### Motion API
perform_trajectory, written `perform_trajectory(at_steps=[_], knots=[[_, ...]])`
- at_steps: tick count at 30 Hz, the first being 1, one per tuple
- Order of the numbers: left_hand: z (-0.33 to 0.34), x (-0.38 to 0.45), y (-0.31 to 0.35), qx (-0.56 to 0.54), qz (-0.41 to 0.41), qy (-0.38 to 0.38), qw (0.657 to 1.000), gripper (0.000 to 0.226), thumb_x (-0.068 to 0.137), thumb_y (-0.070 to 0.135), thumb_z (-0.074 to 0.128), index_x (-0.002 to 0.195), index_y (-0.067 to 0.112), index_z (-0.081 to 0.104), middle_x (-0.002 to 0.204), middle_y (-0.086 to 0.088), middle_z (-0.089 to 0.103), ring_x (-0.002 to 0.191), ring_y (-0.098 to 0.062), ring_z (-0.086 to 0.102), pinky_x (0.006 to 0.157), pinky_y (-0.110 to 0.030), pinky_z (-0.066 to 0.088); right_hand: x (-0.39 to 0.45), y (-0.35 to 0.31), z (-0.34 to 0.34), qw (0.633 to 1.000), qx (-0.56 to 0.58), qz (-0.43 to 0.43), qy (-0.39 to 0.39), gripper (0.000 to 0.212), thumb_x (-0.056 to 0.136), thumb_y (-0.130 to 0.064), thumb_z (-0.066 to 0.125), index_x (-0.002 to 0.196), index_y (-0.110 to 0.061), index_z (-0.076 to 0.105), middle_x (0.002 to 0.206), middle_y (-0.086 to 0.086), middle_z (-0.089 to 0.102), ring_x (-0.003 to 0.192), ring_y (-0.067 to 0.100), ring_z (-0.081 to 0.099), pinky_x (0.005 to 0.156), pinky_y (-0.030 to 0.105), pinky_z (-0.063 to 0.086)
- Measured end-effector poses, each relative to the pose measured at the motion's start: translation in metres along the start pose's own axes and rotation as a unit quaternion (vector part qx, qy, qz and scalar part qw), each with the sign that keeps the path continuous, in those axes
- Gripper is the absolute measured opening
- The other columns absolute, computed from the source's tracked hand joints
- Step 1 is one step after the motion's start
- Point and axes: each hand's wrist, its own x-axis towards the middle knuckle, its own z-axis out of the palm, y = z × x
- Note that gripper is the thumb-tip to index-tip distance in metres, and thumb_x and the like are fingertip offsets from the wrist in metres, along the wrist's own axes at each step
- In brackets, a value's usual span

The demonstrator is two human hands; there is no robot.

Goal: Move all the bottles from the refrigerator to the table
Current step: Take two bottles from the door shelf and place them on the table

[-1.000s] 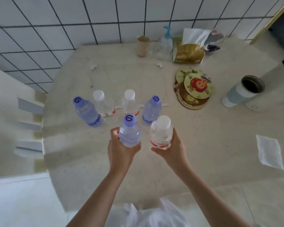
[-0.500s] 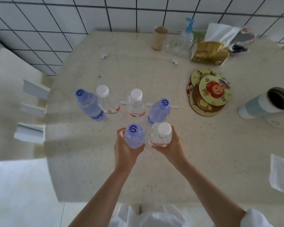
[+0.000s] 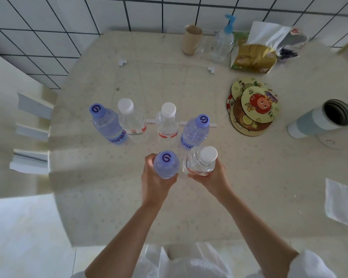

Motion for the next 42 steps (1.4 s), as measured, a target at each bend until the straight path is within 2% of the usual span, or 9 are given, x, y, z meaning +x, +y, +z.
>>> perform_trajectory(at_steps=[10,15,18,22,26,29,33,38,42], knots=[[0.0,0.012,-0.012,0.016,0.038,-0.036,0.999,0.072,0.057,0.02,0.089,0.113,0.021,0.045,0.101,0.006,0.061,0.084,-0.012,0.059,0.062,-0.012,0.038,-0.004,0.006,0.011,1.0,0.008,0.028,0.011,0.078,0.056,-0.015,0.088,0.124,-0.008,0.05,0.115,0.004,0.063,0.105,0.023,0.061,0.085,0.025,0.046],[0.001,0.015,-0.014,0.013,0.039,-0.053,0.998,0.07,0.057,0.022,0.088,0.105,0.027,0.039,0.099,0.003,0.061,0.085,-0.017,0.059,0.066,-0.023,0.042,-0.009,0.003,0.018,0.997,-0.008,0.054,0.052,0.075,0.06,-0.005,0.087,0.125,-0.004,0.051,0.117,0.011,0.063,0.105,0.024,0.061,0.079,0.014,0.045],[-0.003,0.014,-0.018,-0.014,0.049,-0.061,0.997,0.07,0.057,0.022,0.09,0.106,0.024,0.04,0.099,0.003,0.062,0.087,-0.019,0.063,0.067,-0.024,0.048,-0.015,0.0,0.025,0.995,-0.018,0.066,0.078,0.075,0.063,-0.01,0.085,0.126,-0.007,0.045,0.119,0.01,0.061,0.107,0.025,0.059,0.088,0.035,0.048],[-0.018,0.002,-0.02,-0.045,0.056,-0.103,0.992,0.065,0.072,0.029,0.083,0.125,0.018,0.046,0.118,0.007,0.06,0.101,-0.01,0.06,0.079,-0.022,0.049,-0.034,0.004,0.029,0.991,-0.035,0.073,0.104,0.053,0.075,-0.009,0.076,0.116,-0.005,0.043,0.114,0.008,0.057,0.11,0.029,0.056,0.093,0.048,0.047],[-0.04,-0.024,-0.022,-0.034,0.024,-0.082,0.996,0.037,0.085,0.017,0.07,0.119,0.011,0.055,0.107,0.006,0.062,0.097,-0.018,0.062,0.081,-0.024,0.046,-0.064,0.007,0.029,0.989,-0.03,0.085,0.116,0.042,0.082,-0.006,0.069,0.117,-0.001,0.047,0.106,0.011,0.064,0.109,0.033,0.058,0.097,0.047,0.043],[-0.05,-0.05,-0.028,-0.034,0.032,-0.026,0.999,0.021,0.088,0.011,0.064,0.108,0.011,0.061,0.095,0.0,0.07,0.088,-0.015,0.065,0.081,-0.029,0.054,-0.093,0.007,0.032,0.992,-0.024,0.08,0.09,0.034,0.086,-0.007,0.064,0.116,-0.004,0.049,0.102,0.009,0.067,0.106,0.03,0.061,0.097,0.045,0.044],[-0.053,-0.096,-0.03,-0.049,0.044,0.021,0.998,0.015,0.086,0.006,0.062,0.101,0.01,0.064,0.086,0.0,0.072,0.078,-0.005,0.065,0.066,-0.005,0.045,-0.133,0.005,0.035,0.996,0.021,0.075,0.039,0.021,0.088,-0.003,0.061,0.107,0.0,0.053,0.101,0.011,0.064,0.103,0.026,0.064,0.084,0.028,0.045],[-0.073,-0.179,-0.046,-0.056,0.031,0.034,0.997,0.018,0.089,0.001,0.058,0.105,0.009,0.062,0.088,0.0,0.072,0.081,-0.004,0.066,0.068,-0.004,0.046,-0.191,0.007,0.038,0.997,-0.038,0.043,-0.051,0.017,0.087,-0.01,0.064,0.097,-0.017,0.053,0.095,0.006,0.066,0.1,0.031,0.065,0.092,0.044,0.05],[-0.098,-0.251,-0.067,-0.032,-0.027,0.07,0.997,0.025,0.088,0.004,0.058,0.108,0.018,0.061,0.089,0.008,0.073,0.082,-0.001,0.066,0.07,-0.008,0.05,-0.237,-0.005,0.041,0.982,-0.089,0.01,-0.166,0.023,0.089,-0.019,0.061,0.11,-0.009,0.055,0.107,0.002,0.066,0.106,0.018,0.062,0.096,0.036,0.048]])
